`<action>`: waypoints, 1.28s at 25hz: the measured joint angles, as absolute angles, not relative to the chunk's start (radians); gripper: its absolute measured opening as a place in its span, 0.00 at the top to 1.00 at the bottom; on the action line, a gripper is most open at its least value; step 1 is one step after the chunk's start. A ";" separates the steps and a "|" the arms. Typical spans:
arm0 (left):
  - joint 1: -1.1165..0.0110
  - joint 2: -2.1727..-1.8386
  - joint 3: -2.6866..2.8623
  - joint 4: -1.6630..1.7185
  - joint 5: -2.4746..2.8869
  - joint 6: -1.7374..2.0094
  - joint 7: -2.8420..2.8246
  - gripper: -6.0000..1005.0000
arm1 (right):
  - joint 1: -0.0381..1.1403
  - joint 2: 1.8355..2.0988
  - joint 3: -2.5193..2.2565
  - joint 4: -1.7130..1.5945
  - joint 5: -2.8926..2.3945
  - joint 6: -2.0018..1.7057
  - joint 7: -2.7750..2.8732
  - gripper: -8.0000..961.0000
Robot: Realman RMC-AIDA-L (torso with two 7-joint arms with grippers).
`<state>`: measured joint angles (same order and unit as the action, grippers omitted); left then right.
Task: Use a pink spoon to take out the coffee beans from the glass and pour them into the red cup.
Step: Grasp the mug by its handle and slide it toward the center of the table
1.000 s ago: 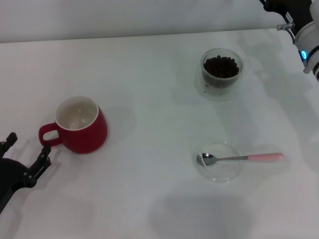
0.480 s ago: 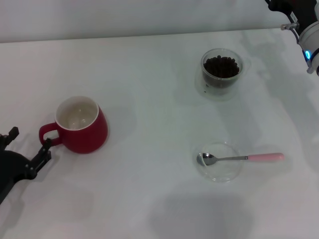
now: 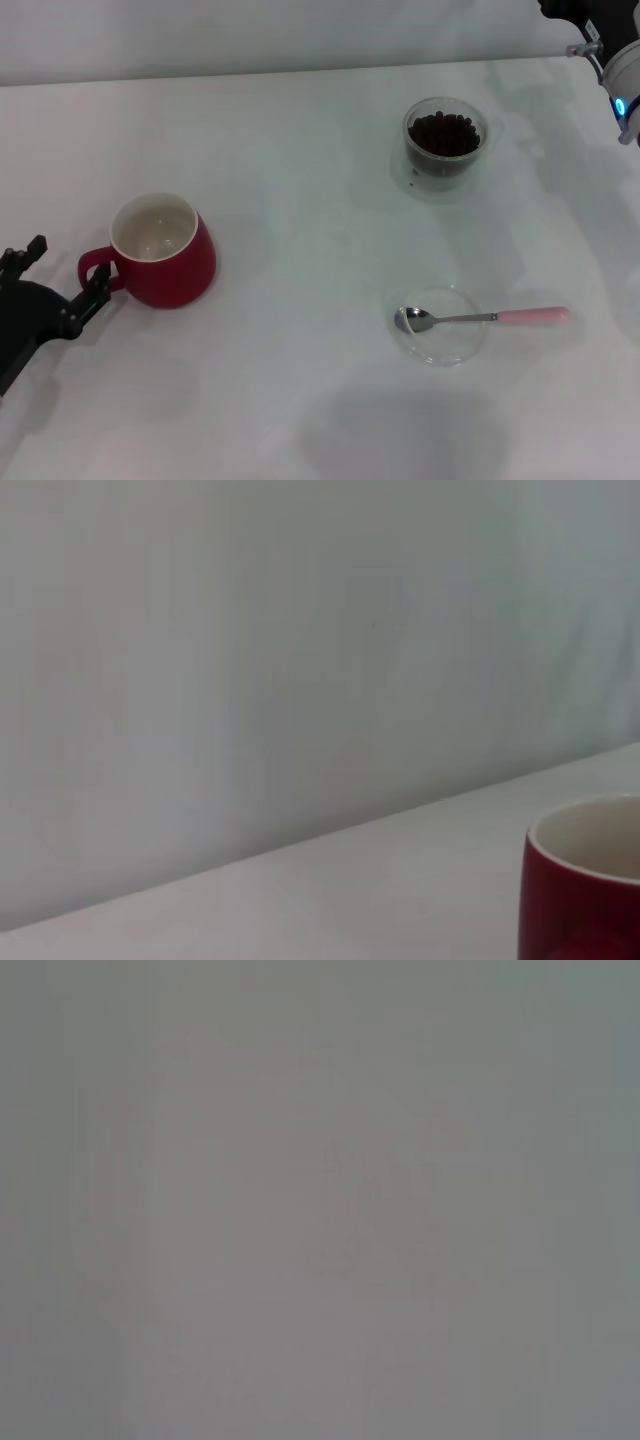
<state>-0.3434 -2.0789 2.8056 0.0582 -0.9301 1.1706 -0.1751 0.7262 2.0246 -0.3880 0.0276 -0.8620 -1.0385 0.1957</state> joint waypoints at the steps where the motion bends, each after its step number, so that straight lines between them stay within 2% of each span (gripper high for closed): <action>1: -0.345 -2.079 2.806 0.058 -0.930 1.170 -0.173 0.21 | 0.726 2.025 -0.388 0.028 -0.862 -1.039 0.196 0.10; 6: -0.345 -2.082 2.803 0.062 -0.954 1.166 -0.169 0.24 | 0.723 2.025 -0.388 0.028 -0.862 -1.039 0.196 0.10; 11: -0.341 -2.083 2.802 0.068 -0.979 1.166 -0.149 0.42 | 0.723 2.026 -0.388 0.028 -0.862 -1.039 0.197 0.10; 25: -0.366 -2.084 2.793 0.081 -0.992 1.162 -0.142 0.86 | 0.727 2.028 -0.388 0.035 -0.862 -1.038 0.198 0.09; 32: -0.387 -2.085 2.798 0.086 -0.989 1.160 -0.143 0.86 | 0.729 2.028 -0.388 0.037 -0.865 -1.038 0.198 0.10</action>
<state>-0.3871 -2.0847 2.7976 0.0859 -0.9893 1.1599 -0.1426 0.7294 2.0277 -0.3881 0.0368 -0.8649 -1.0384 0.1979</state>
